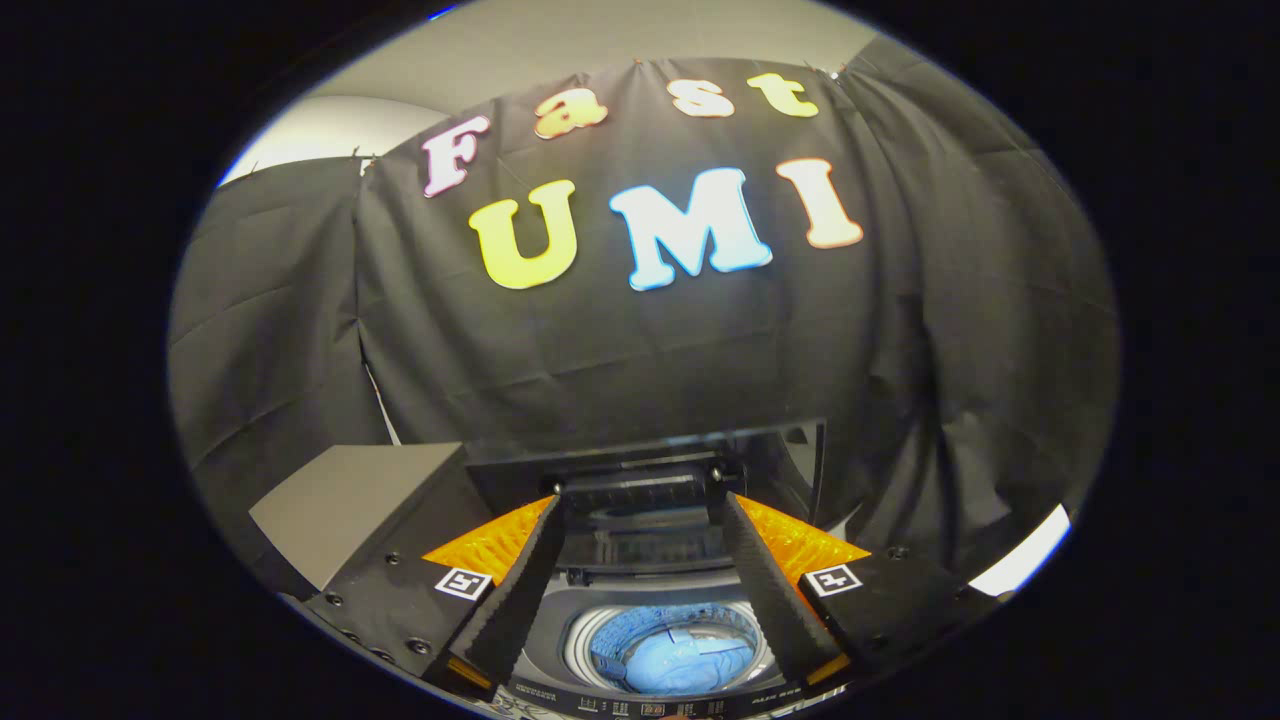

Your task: Put the clothes into the washing machine and then close the washing machine lid.

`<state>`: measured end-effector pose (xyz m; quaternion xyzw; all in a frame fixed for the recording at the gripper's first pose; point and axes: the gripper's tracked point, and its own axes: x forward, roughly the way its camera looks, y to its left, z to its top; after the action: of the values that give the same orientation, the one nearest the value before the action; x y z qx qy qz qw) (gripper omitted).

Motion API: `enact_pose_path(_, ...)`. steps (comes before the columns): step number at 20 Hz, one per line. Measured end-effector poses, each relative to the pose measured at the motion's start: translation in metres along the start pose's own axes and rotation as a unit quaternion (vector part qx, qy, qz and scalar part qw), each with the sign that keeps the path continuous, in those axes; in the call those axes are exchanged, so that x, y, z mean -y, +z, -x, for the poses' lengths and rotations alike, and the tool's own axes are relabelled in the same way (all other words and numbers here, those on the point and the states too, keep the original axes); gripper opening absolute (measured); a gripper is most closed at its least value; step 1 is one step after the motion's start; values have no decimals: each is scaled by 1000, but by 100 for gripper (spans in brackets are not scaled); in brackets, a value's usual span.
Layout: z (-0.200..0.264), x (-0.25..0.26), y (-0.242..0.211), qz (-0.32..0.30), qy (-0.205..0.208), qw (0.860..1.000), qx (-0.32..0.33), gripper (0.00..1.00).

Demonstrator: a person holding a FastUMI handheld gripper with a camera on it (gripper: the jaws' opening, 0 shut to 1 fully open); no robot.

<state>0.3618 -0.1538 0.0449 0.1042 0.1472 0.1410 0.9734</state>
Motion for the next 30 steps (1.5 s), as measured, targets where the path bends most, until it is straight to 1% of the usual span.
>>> enact_pose_path(3, -6, -7, 26, 3, 11, 1000, 20, 98)
enact_pose_path(5, -12, -11, 40, 13, 8, 1000, 27, 98)
enact_pose_path(7, -24, -17, 52, 13, 10, 999, 33, 98)
enact_pose_path(9, -43, -22, 58, -2, 13, 999, 29, 98)
enact_pose_path(12, -76, -27, 54, -16, 0, 1000, 11, 98)
enact_pose_path(14, -99, -27, 53, -6, -13, 1000, 8, 98)
enact_pose_path(18, -134, -24, 34, 9, -28, 999, -27, 98)
enact_pose_path(20, -146, -21, 29, 21, -38, 999, -34, 98)
enact_pose_path(23, -158, -24, 13, 47, -38, 997, -56, 98)
enact_pose_path(26, -164, -24, 6, 74, -37, 995, -57, 98)
enact_pose_path(28, -169, -24, 2, 75, -34, 995, -62, 98)
enact_pose_path(30, -173, -25, -1, 61, -27, 996, -66, 98)
